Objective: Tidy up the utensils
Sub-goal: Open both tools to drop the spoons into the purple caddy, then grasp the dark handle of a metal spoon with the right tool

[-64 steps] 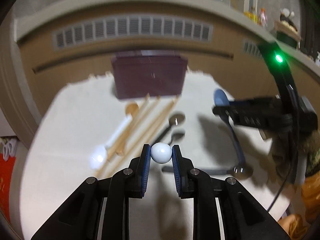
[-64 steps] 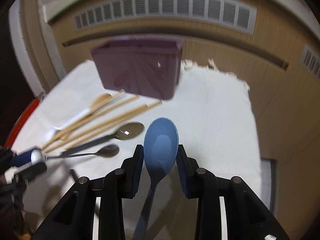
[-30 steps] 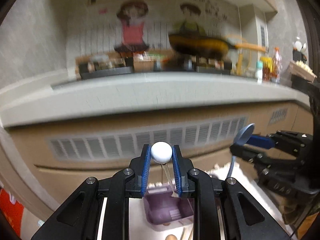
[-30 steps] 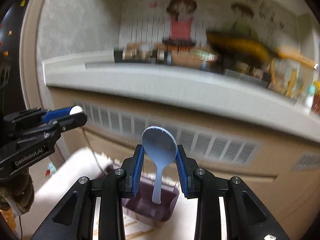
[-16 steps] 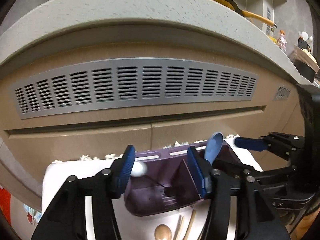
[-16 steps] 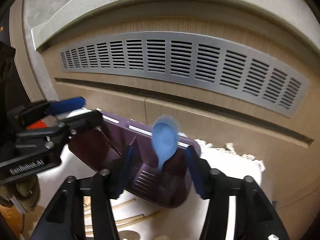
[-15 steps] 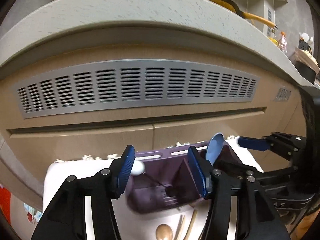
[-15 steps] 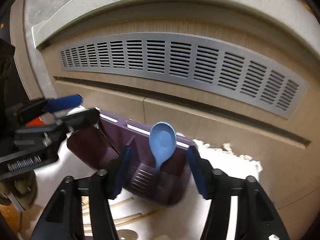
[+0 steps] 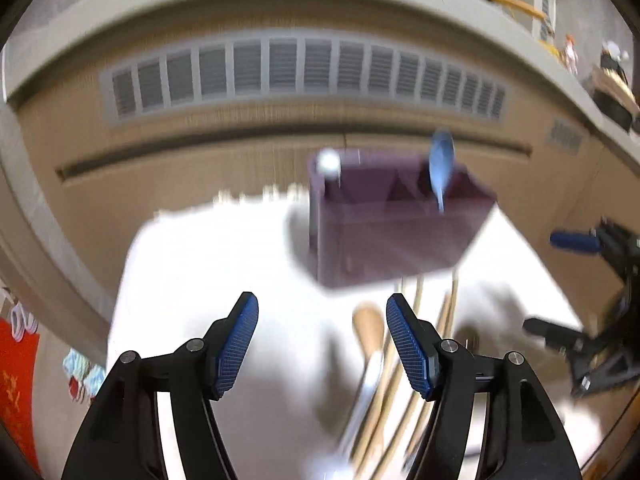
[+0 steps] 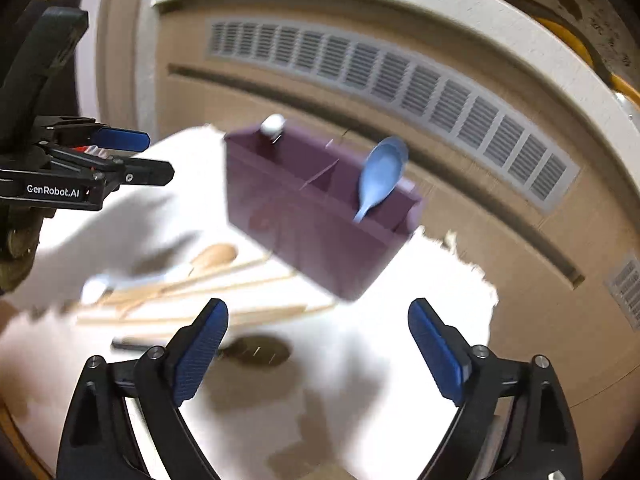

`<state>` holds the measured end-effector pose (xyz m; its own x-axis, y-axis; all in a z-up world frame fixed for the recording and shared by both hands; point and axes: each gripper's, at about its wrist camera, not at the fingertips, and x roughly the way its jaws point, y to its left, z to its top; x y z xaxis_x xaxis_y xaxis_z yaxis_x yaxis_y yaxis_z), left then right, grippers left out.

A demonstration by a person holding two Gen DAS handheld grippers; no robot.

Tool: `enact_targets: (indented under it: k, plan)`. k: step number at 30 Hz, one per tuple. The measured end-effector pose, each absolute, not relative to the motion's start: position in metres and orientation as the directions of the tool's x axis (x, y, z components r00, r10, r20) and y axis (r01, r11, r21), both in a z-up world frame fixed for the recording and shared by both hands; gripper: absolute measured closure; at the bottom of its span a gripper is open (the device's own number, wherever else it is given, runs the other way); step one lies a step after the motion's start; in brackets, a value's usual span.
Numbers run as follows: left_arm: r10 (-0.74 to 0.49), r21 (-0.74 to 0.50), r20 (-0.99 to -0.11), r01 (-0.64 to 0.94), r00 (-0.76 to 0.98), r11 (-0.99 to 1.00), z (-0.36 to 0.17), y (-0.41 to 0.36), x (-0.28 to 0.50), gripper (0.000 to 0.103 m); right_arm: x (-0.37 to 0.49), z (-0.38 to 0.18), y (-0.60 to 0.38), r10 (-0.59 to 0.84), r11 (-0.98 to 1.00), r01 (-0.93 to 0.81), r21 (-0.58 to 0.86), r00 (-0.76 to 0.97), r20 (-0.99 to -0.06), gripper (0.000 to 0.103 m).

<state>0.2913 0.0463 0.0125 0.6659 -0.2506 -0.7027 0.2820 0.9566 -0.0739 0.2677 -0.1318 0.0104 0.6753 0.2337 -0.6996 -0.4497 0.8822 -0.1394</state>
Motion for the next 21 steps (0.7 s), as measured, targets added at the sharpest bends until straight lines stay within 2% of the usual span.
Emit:
enact_targets:
  k: [8,13,14,18,21]
  plan:
    - [-0.273,-0.107,-0.768,0.305,0.580,0.946,-0.026,0.061,0.238,0.036,0.232,-0.022,-0.130,0.289,0.872,-0.485,-0.067,0.619,-0.730,0.014]
    - [-0.266,-0.125,-0.759,0.268,0.595,0.955,-0.028,0.066,0.215,0.036,0.202,-0.038,-0.115,0.427,0.783,-0.622,0.023,0.509,-0.748,0.014]
    - [-0.259,-0.123,-0.758,0.260,0.599,0.958,-0.028,0.066,0.212,0.036,0.194,-0.040,-0.111,0.437,0.762,-0.648,0.019,0.492,-0.752,0.017]
    - [-0.251,-0.120,-0.760,0.251,0.600,0.961,-0.027,0.064,0.206,0.036,0.172,-0.050,-0.103,0.467,0.688,-0.724,0.043,0.397,-0.790,0.057]
    - [-0.250,-0.115,-0.758,0.253,0.603,0.961,-0.027,0.060,0.203,0.036,0.166,-0.060,-0.106,0.455,0.676,-0.735,0.052,0.362,-0.813,0.062]
